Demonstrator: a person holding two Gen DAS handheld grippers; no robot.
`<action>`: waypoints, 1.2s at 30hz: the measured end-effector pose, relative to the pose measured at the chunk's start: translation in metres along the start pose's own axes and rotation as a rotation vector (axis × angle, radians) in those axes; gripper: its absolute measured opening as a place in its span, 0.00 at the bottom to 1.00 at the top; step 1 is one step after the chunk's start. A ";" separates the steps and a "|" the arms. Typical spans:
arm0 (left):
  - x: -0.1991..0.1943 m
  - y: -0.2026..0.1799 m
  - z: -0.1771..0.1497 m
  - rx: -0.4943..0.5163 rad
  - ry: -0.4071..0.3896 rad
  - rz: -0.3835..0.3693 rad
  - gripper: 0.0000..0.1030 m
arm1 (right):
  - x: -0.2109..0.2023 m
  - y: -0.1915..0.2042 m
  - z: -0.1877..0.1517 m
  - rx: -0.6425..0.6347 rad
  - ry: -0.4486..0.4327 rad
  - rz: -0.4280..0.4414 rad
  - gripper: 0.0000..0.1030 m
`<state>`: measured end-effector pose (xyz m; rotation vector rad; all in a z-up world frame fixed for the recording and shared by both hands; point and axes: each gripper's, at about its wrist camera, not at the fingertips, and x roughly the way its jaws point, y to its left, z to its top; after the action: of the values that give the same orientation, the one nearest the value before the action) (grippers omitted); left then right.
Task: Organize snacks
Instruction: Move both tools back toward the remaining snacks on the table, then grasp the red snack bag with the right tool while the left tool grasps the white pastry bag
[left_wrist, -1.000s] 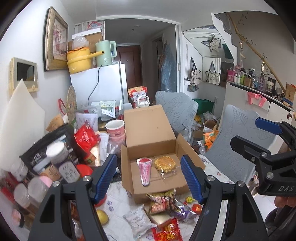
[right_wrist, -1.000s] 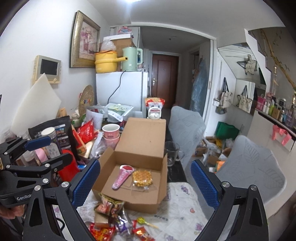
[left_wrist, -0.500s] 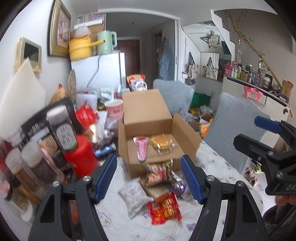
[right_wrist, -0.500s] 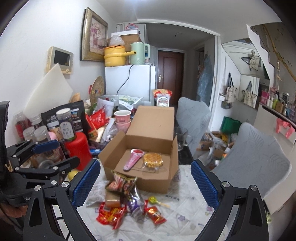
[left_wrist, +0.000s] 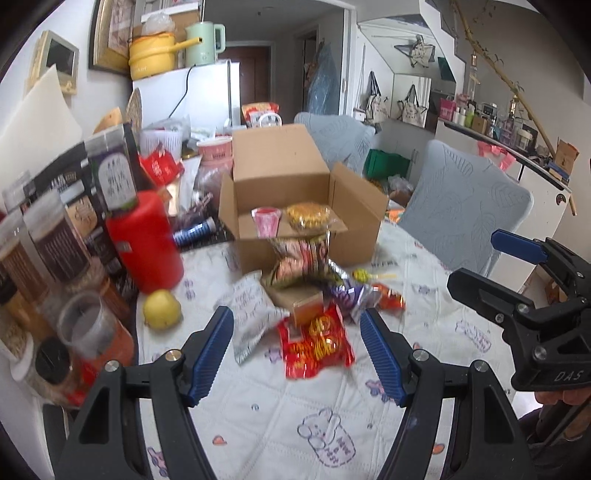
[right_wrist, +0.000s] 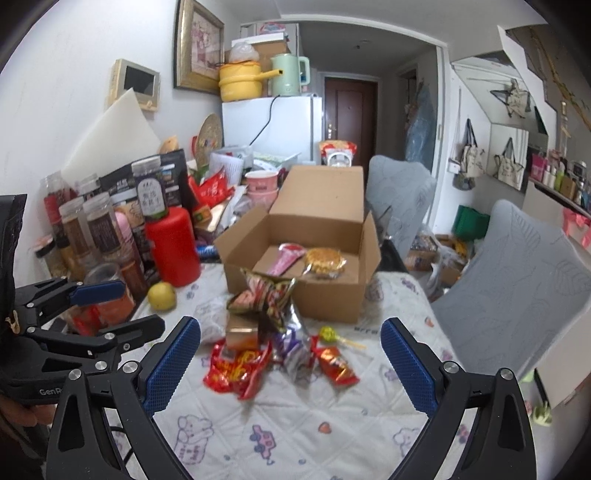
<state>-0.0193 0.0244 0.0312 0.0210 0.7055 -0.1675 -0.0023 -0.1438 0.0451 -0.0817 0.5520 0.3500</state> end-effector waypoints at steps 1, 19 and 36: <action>0.001 0.000 -0.003 -0.001 0.005 0.002 0.69 | 0.002 0.001 -0.004 0.003 0.008 0.002 0.97; 0.035 0.037 -0.054 -0.090 0.102 0.031 0.69 | 0.066 0.022 -0.050 0.048 0.168 0.079 0.97; 0.069 0.080 -0.064 -0.188 0.173 0.045 0.69 | 0.152 0.034 -0.057 0.078 0.321 0.141 0.92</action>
<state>0.0038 0.0983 -0.0650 -0.1300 0.8899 -0.0561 0.0785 -0.0753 -0.0828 -0.0239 0.8911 0.4556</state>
